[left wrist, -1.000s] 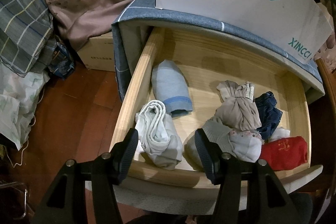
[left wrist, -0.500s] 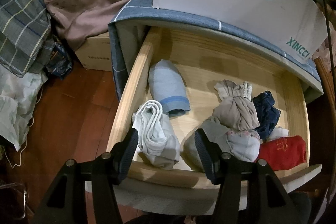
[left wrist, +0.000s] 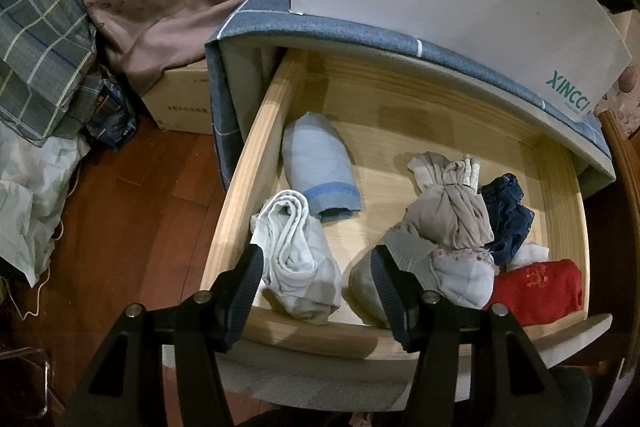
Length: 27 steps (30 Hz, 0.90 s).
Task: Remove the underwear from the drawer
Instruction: 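Move the right tool back toward the drawer above the red garment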
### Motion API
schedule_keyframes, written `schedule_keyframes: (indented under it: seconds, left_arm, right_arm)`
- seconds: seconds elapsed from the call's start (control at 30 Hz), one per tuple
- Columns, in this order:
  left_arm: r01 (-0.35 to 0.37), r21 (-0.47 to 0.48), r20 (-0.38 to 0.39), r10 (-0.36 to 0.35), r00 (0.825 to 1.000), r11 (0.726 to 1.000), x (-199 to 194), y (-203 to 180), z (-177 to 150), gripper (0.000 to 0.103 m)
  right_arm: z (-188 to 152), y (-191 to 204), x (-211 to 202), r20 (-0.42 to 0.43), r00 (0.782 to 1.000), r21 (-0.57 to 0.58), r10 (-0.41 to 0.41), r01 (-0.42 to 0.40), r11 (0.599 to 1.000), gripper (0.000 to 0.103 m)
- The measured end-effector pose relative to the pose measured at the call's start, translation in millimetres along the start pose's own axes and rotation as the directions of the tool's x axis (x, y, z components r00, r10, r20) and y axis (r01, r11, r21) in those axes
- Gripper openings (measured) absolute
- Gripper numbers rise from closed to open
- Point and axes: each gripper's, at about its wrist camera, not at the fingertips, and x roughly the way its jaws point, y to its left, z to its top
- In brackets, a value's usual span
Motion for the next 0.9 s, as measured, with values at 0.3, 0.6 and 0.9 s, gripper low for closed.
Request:
schedule_keyframes:
  seconds: [0.3, 0.6, 0.9]
  left_arm:
    - [-0.012, 0.016, -0.007, 0.012, 1.0, 1.0, 0, -2, -1, 0.057]
    - [-0.017, 0.012, -0.019, 0.017, 1.0, 1.0, 2, 0, -1, 0.057]
    - [-0.025, 0.017, -0.021, 0.026, 0.999, 1.0, 4, 0, -2, 0.057]
  right_arm:
    - [-58, -23, -57, 0.029, 0.999, -0.023, 0.04, -0.039, 0.999, 0.066]
    - [-138, -53, -43, -0.128, 0.99, -0.019, 0.05, -0.053, 0.998, 0.066]
    - [-202, -76, 36, -0.32, 0.942, 0.067, 0.099, -0.081, 0.994, 0.066]
